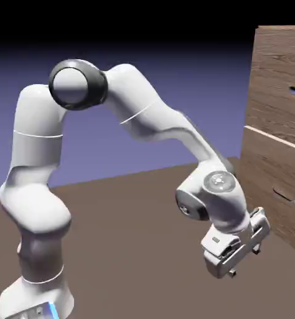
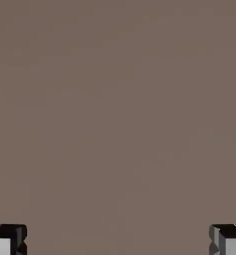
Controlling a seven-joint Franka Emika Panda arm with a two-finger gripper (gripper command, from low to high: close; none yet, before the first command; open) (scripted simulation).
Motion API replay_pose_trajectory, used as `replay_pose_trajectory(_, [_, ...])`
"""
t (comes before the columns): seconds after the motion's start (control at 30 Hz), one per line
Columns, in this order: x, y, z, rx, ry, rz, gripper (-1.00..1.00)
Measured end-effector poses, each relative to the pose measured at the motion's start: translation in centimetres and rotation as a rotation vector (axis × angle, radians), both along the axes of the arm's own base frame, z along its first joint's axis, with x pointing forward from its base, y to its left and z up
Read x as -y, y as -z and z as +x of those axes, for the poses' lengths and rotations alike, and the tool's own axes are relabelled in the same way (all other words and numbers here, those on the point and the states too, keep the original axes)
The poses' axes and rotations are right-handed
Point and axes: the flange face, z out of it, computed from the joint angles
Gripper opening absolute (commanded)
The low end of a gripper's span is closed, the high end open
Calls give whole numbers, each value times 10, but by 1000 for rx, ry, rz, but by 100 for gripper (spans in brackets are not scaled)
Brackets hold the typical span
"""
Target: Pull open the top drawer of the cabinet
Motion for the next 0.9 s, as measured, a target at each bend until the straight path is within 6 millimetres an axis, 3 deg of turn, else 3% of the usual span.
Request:
replay_pose_trajectory(0.13, [35,2,0,31,197,-2,0])
replay_pose_trajectory(0.27, [65,-10,5,104,363,-28,0])
replay_pose_trajectory(0.4, [85,-37,18,218,486,-66,0])
replay_pose_trajectory(0.53, [92,-77,39,367,557,-106,0])
replay_pose_trajectory(0.63, [86,-113,61,495,572,-129,0])
replay_pose_trajectory(0.73, [67,-152,87,632,552,-142,0])
replay_pose_trajectory(0.9, [4,-219,137,859,439,-131,0])
